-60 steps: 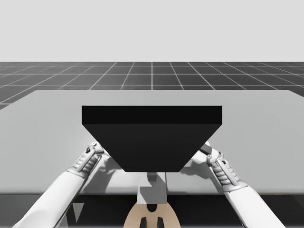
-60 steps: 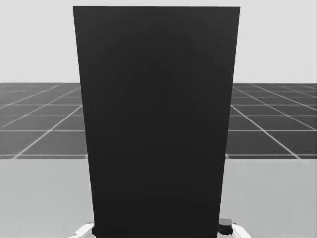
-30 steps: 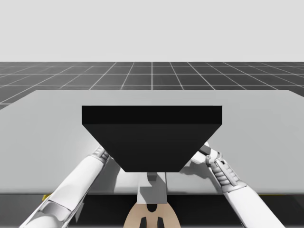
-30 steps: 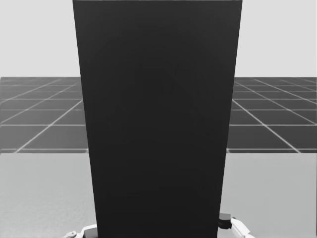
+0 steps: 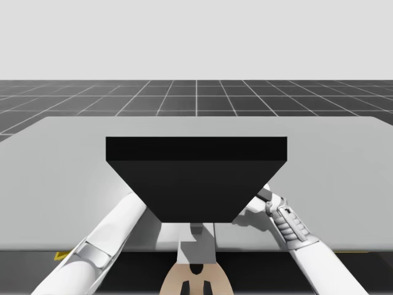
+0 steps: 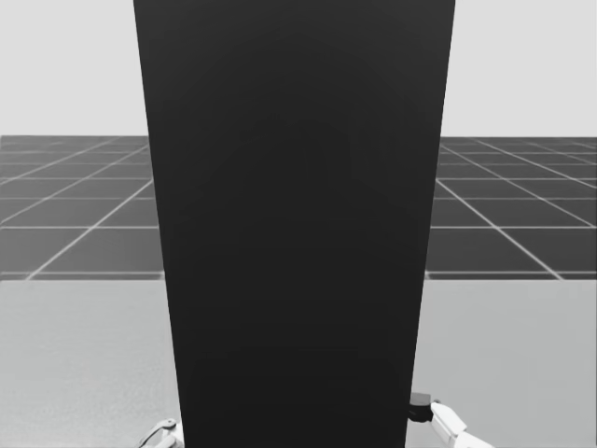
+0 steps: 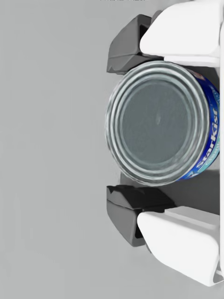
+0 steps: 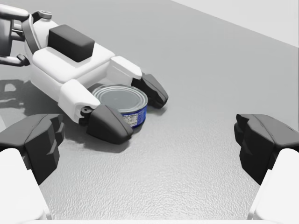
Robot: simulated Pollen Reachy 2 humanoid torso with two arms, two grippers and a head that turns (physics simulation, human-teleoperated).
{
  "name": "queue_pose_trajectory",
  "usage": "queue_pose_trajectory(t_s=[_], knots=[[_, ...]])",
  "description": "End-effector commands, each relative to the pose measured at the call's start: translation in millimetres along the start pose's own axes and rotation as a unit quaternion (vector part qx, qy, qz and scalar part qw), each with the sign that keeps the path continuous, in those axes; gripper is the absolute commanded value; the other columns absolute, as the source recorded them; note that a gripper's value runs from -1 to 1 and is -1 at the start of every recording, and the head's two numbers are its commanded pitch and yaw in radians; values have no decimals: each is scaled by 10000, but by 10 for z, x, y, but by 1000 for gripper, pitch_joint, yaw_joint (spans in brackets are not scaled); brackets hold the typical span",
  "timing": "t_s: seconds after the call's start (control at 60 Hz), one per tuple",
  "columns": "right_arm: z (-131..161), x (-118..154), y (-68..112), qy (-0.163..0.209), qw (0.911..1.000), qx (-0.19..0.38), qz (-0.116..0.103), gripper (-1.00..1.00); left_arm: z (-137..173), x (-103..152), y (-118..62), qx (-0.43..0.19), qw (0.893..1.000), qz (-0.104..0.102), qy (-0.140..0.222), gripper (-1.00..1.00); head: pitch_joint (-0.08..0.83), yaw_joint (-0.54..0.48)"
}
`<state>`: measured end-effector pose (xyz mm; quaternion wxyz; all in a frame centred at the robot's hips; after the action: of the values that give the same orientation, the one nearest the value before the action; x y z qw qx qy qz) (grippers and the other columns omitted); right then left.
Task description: Reach around the screen and pick up the object behind it.
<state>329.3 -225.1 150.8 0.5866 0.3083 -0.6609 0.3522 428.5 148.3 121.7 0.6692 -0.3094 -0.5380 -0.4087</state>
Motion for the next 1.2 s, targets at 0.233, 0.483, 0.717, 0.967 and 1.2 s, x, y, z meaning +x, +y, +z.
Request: queue_pose_trajectory(t_s=[0.233,0.483,0.717,0.967,1.2], knots=[[5,0,-8,-11,10000,-35,13,-1000,336,13,188,559,9983,149,-12,1000,168,-9],[3,3,-23,-23,10000,-80,9,-1000,986,-33,510,1217,9922,220,-142,1000,162,-8],[2,12,-45,-79,9999,-133,32,-1000,1482,-5,746,1778,9834,234,-269,1000,159,-10],[9,16,-89,-55,9998,-157,90,-1000,1829,301,831,2278,9719,44,-594,1000,158,-12],[39,26,-103,124,9999,-108,-45,-1000,2017,850,755,2676,9571,-374,-1045,1000,160,-12]])
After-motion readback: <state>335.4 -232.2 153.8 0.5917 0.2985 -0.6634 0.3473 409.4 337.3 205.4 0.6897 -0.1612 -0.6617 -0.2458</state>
